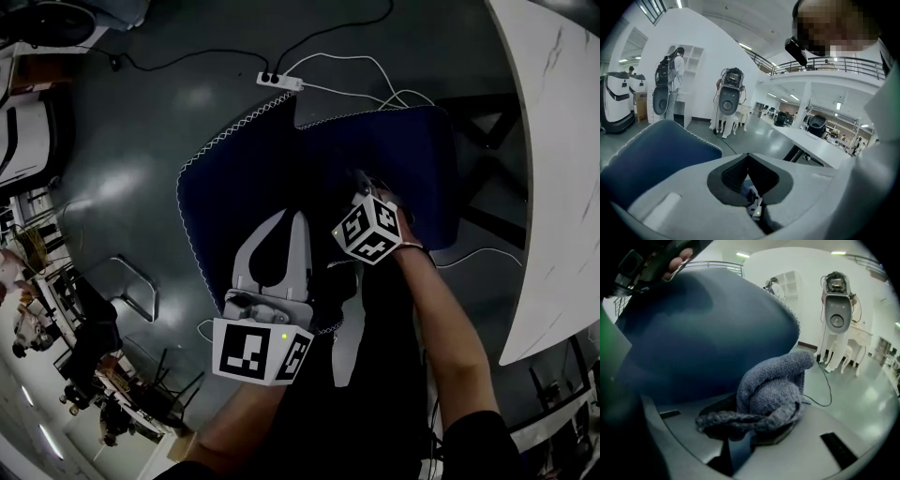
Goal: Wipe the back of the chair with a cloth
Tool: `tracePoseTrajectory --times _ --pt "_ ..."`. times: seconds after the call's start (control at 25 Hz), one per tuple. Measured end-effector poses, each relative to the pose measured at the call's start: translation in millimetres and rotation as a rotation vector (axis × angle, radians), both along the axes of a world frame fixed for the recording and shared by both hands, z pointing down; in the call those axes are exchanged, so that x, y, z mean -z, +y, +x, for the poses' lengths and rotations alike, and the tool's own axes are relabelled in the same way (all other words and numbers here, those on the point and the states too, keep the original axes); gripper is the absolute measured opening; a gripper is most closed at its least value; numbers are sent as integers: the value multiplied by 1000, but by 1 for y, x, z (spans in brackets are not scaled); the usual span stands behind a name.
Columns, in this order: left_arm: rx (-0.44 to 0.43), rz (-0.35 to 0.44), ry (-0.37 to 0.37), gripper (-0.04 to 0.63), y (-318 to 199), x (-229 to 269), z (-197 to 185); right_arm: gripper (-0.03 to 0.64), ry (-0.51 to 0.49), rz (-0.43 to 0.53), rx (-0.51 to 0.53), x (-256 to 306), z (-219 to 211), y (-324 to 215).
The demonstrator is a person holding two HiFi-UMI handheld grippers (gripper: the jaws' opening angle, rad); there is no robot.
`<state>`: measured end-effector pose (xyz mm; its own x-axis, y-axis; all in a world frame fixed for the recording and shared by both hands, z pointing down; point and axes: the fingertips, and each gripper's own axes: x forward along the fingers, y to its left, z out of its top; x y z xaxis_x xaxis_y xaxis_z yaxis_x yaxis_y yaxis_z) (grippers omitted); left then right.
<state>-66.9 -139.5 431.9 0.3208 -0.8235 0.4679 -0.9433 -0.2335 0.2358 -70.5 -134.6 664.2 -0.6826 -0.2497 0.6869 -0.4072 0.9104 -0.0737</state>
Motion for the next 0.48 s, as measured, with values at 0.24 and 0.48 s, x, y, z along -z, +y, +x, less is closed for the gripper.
tracePoseTrajectory --times 0.24,0.48 --pt "19 -14 -8 9 -25 -11 -3 83 -36 54 -40 5 -10 -52" --pt "49 -33 -16 9 -36 -20 -14 83 -21 143 15 3 -32 -95"
